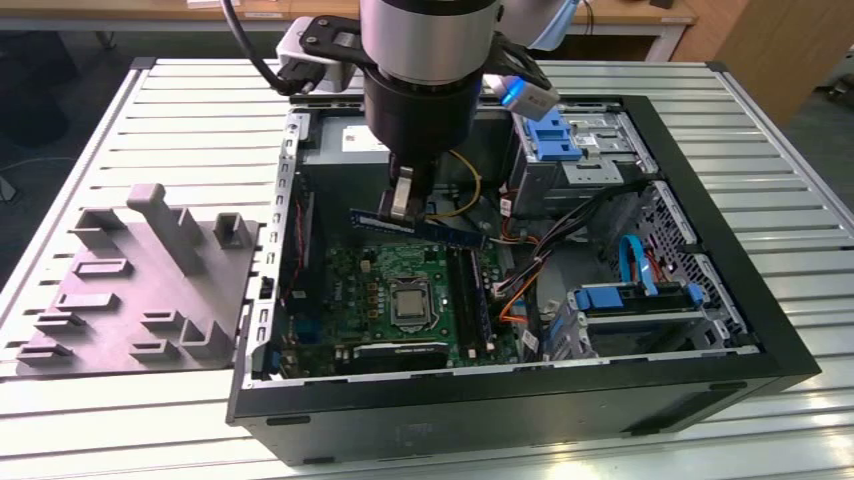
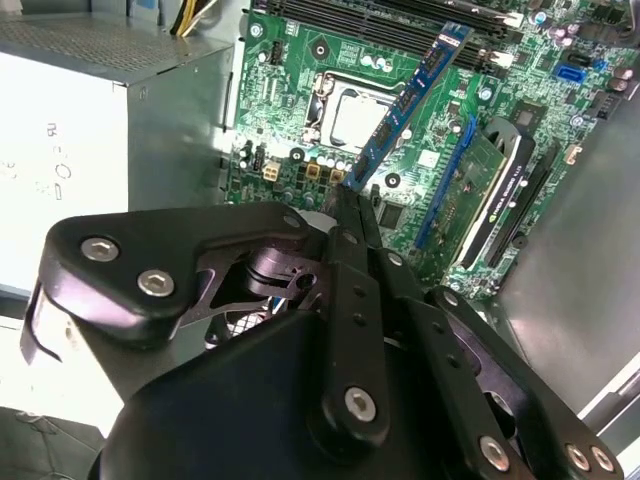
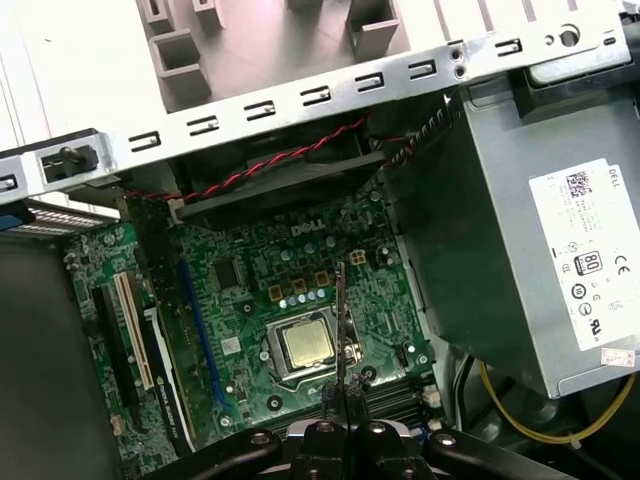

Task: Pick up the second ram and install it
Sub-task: 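Insert the second ram into the second slot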

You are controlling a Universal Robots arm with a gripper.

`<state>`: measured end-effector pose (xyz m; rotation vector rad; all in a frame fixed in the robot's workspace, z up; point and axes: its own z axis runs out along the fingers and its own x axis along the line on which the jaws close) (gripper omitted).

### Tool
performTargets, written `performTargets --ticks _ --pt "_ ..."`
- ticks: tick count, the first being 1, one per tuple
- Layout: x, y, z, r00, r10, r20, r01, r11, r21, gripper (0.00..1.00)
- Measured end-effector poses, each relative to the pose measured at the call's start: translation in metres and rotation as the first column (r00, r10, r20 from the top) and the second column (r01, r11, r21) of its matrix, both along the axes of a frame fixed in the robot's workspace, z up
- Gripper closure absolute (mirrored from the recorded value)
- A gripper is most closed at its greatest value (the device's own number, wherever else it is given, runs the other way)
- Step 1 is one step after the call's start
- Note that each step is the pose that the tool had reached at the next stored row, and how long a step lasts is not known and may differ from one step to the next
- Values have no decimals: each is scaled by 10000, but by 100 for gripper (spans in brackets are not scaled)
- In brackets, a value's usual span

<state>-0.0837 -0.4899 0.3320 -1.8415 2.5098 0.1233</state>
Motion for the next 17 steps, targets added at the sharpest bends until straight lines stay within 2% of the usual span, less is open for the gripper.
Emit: performTargets --ticks 13,17 --pt "0 0 -1 9990 -449 0 449 9990 0 89" --pt "0 0 -4 9974 -722 0 722 9974 0 89"
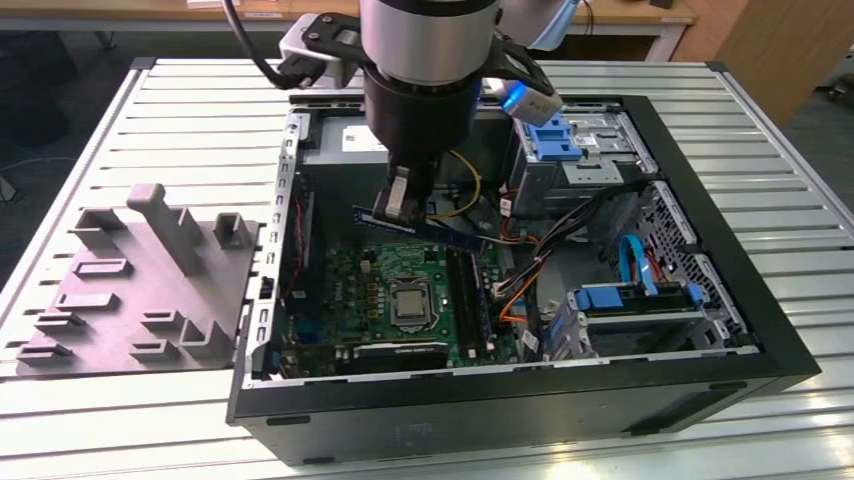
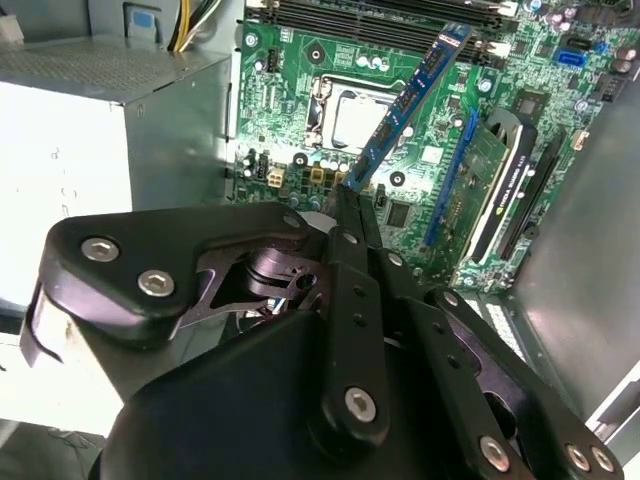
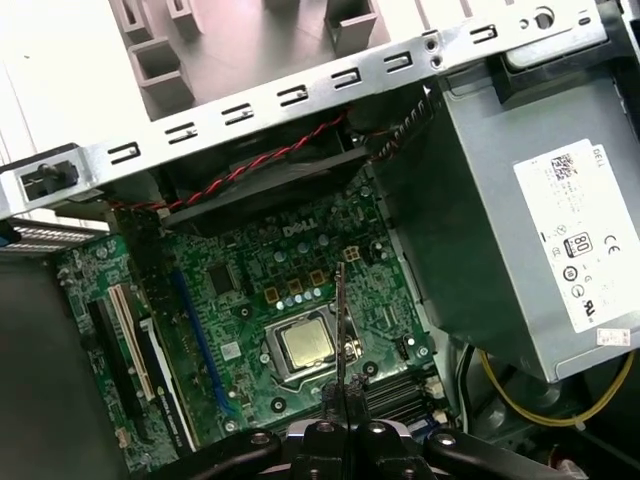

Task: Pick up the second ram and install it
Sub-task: 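Insert the second ram into the second slot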

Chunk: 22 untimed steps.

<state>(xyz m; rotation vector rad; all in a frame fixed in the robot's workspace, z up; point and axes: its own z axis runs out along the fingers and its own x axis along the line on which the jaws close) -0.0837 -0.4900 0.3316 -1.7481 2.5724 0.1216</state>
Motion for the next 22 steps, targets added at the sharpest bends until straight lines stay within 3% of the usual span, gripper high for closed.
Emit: performTargets --ticks 6,12,17,22 --pt "0 0 -5 9980 -638 -1 638 9980 0 89" --pt "0 0 -10 9903 -1386 0 1386 9903 -1 89" --pt "0 0 -14 9765 -2157 0 2157 9765 0 89" --pt "0 0 -18 9546 -2979 0 2979 9546 0 89"
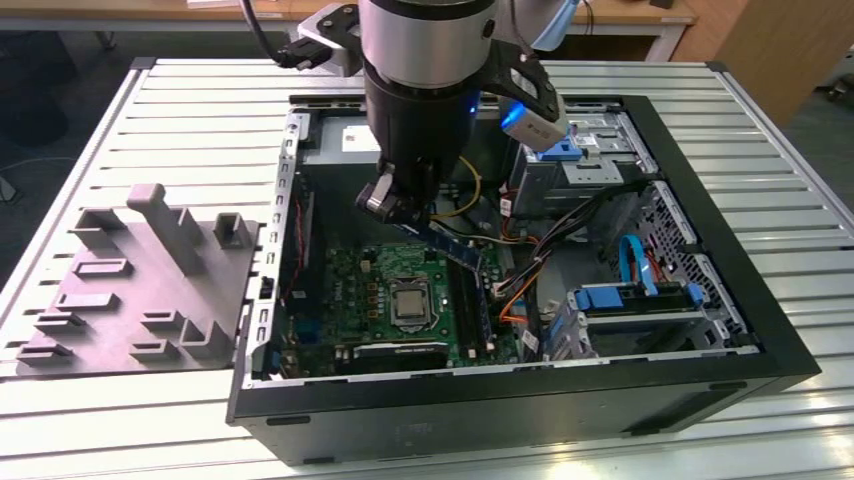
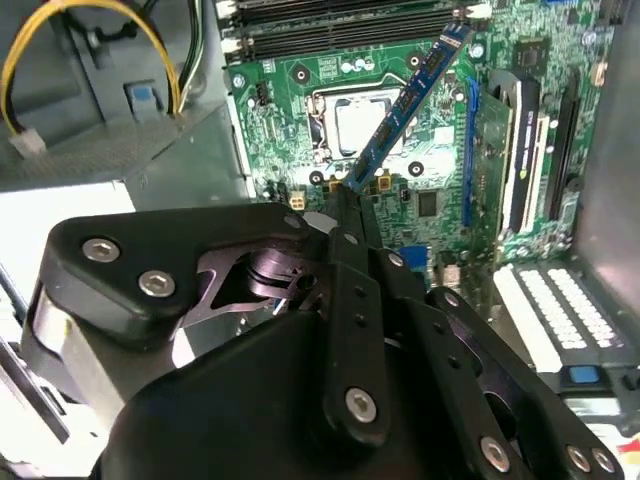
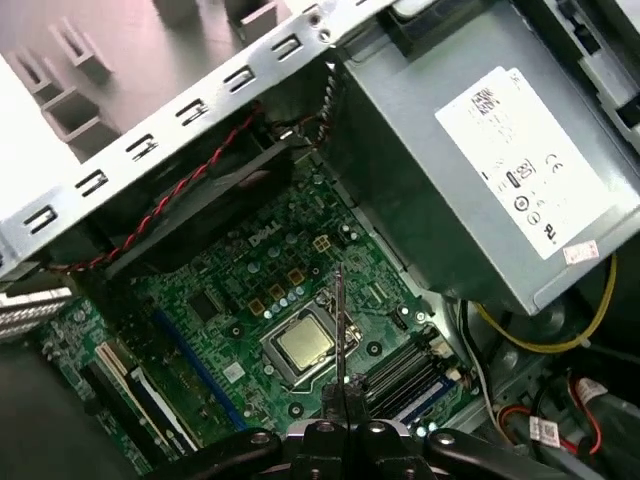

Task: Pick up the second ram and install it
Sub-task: 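Insert the second ram into the second slot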

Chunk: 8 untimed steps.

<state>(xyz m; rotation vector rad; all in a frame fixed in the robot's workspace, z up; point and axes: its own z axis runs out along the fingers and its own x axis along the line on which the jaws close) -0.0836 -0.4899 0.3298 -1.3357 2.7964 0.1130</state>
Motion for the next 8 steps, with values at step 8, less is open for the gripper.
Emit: performTargets --ticks 8 --pt "0 0 -7 9903 -1388 0 1388 9903 -1 89"
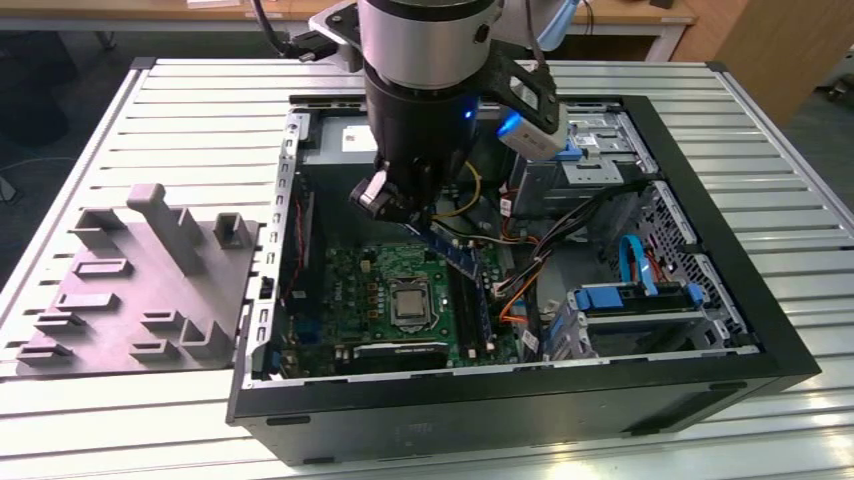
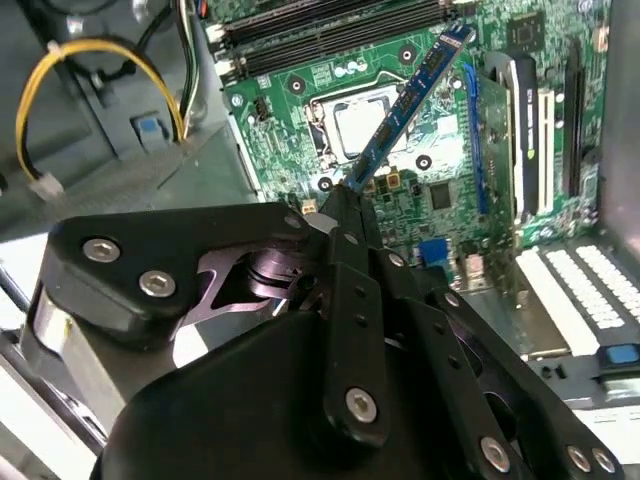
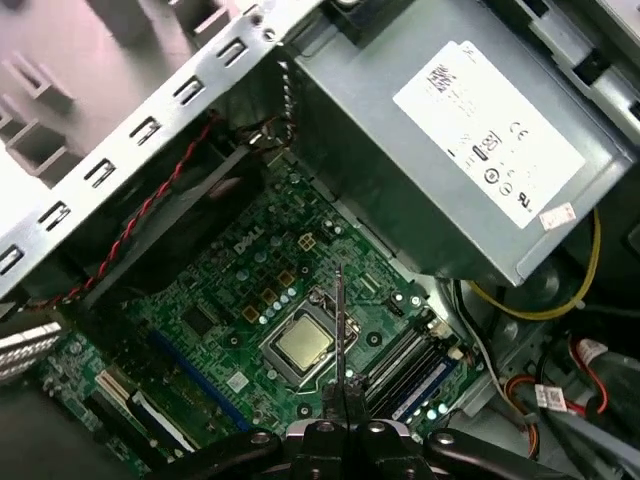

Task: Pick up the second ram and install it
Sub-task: 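Insert the second ram into the second slot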

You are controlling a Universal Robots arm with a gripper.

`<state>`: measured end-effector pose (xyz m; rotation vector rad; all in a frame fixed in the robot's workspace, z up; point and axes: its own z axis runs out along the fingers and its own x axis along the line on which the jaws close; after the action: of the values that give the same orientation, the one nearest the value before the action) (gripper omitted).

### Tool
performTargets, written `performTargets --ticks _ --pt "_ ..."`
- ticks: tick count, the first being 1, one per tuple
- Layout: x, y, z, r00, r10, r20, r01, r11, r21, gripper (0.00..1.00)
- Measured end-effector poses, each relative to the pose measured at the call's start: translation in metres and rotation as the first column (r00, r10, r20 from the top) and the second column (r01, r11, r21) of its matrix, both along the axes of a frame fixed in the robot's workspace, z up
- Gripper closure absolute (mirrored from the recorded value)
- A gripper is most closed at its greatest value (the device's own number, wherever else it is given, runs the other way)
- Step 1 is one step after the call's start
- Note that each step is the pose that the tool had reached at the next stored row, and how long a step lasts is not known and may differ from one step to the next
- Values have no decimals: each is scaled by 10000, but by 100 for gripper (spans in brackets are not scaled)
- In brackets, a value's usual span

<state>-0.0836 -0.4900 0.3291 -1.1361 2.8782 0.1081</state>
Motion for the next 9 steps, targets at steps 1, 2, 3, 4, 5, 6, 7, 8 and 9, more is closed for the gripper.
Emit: performTargets --ticks 1,2,3,4,5,6,7,8,9 --pt "0 0 -1 9998 -175 0 175 9998 0 89" --pt "0 0 -2 9994 -352 0 352 9994 1 89" --pt "0 0 -3 9985 -541 0 541 9985 0 89" --pt "0 0 -4 9974 -719 0 719 9974 0 89" --pt "0 0 -5 9960 -894 0 894 9960 1 89" --pt "0 0 -6 9943 -1070 0 1070 9943 1 89" --pt "0 0 -8 9923 -1239 0 1239 9923 1 89" --pt "0 0 -9 9899 -1415 0 1415 9899 1 89" --pt "0 0 -9 9870 -1604 0 1604 9870 0 89"
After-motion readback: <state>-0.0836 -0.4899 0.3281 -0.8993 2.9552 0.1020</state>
